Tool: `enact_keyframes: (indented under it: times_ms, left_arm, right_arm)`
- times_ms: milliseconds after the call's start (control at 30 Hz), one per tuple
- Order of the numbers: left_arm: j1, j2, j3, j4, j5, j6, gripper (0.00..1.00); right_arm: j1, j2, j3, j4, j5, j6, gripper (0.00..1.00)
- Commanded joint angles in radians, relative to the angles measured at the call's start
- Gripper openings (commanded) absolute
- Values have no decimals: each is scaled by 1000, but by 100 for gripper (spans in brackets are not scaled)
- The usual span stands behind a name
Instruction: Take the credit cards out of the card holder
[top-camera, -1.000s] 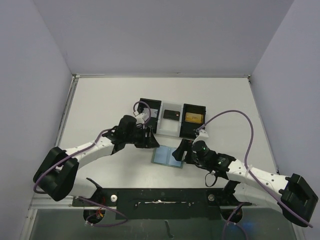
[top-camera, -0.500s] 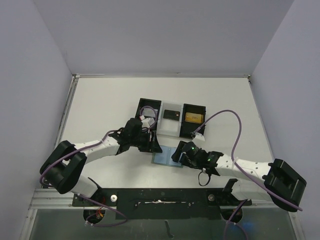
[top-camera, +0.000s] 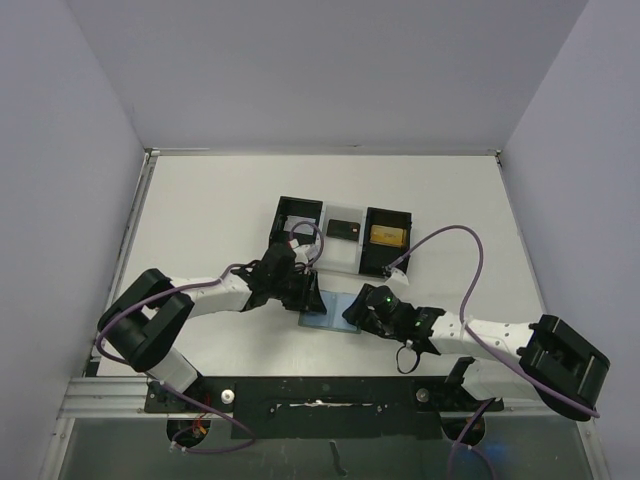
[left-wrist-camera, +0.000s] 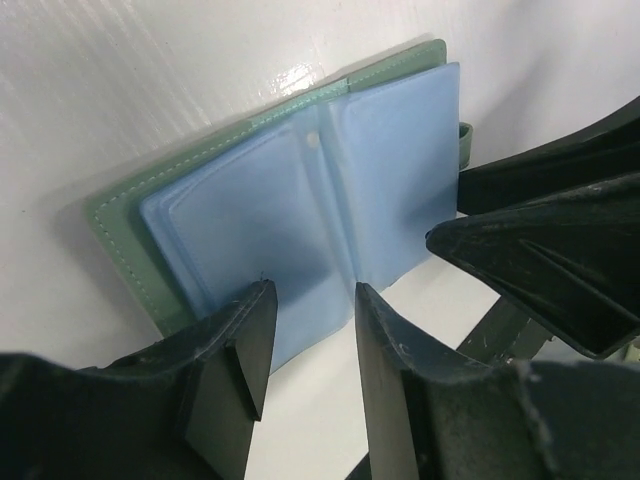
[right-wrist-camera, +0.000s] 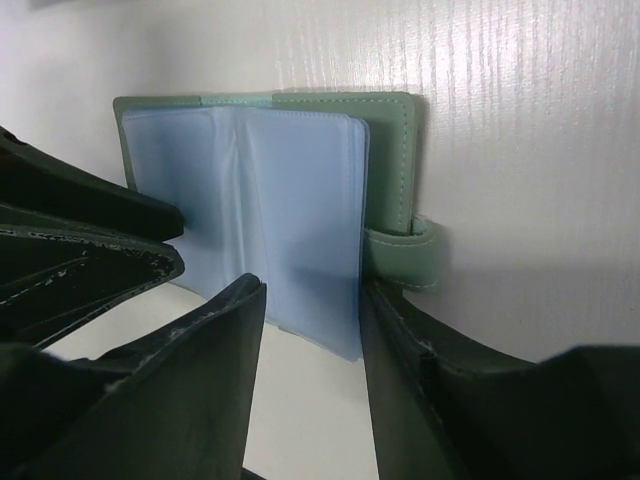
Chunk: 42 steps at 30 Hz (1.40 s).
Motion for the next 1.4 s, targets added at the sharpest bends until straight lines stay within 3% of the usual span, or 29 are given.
enact_keyframes:
  times_ms: [0, 100, 400, 933, 1367]
  left_arm:
    - [-7, 23, 5, 27, -59, 25, 37]
    - [-7, 24, -3, 35, -59, 22, 36]
    - [-7, 1, -14, 50, -66, 17, 35]
    - [-4, -148, 19, -78, -220, 43, 55]
    - [3, -45, 42, -73, -176, 36, 61]
  right_arm:
    - [-8, 6, -8, 131, -22, 18, 42]
    - [-21, 4, -26, 195, -52, 9, 38]
    - [-62, 38, -21, 235, -124, -37, 5]
    - [-64, 106, -4, 153, -111, -31, 4]
    - [-67, 105, -2, 151, -116, -47, 5]
